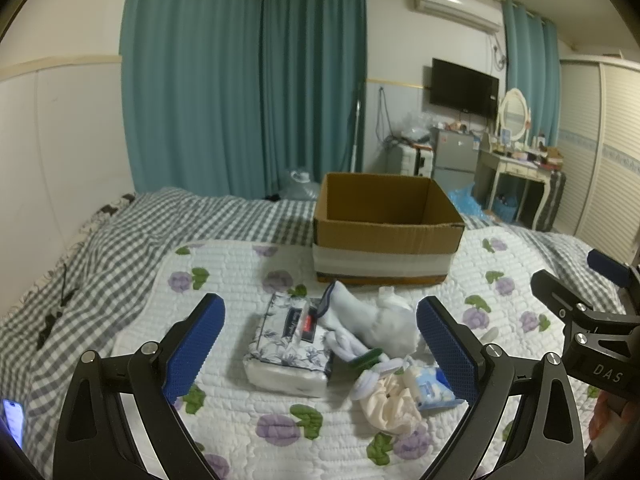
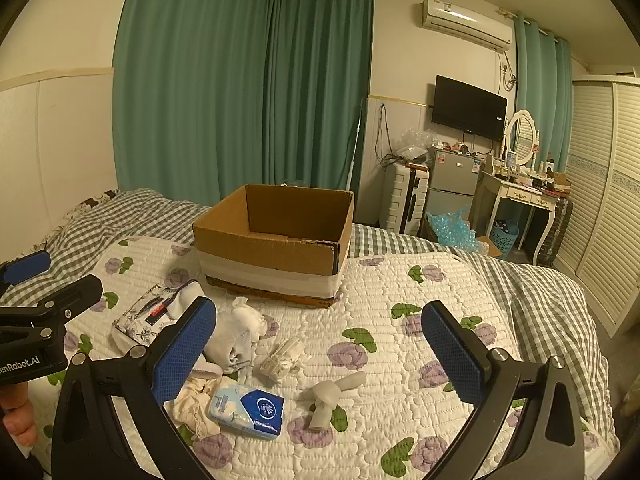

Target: Organize soft objects

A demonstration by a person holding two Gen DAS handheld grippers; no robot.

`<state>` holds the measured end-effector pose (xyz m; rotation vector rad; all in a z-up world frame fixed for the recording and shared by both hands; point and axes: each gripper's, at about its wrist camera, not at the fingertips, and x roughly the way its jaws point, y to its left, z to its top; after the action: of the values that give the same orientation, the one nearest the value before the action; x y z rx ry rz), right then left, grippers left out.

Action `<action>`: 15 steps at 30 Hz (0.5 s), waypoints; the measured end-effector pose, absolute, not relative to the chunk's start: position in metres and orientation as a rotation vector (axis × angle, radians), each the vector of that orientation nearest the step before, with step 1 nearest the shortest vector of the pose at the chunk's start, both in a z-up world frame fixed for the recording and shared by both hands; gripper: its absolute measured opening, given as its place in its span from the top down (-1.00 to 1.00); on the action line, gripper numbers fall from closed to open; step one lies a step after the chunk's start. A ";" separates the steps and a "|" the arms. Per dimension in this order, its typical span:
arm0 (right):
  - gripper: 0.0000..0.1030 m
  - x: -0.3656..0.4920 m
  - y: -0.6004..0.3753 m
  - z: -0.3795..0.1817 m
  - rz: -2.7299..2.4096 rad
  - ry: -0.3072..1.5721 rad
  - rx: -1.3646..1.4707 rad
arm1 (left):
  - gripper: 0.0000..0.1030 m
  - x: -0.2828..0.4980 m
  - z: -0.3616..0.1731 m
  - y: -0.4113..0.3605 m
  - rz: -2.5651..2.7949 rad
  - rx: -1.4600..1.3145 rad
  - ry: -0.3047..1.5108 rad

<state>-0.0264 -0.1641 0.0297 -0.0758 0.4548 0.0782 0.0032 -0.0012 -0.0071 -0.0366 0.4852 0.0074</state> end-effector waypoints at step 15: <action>-1.00 -0.034 -0.168 0.048 0.103 0.493 -0.074 | -0.92 -0.020 0.035 0.004 0.042 -0.052 0.517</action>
<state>-0.0338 -0.1684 0.0482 -0.0737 0.4934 0.1031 -0.0203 0.0043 0.0352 -0.0519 0.5168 0.0421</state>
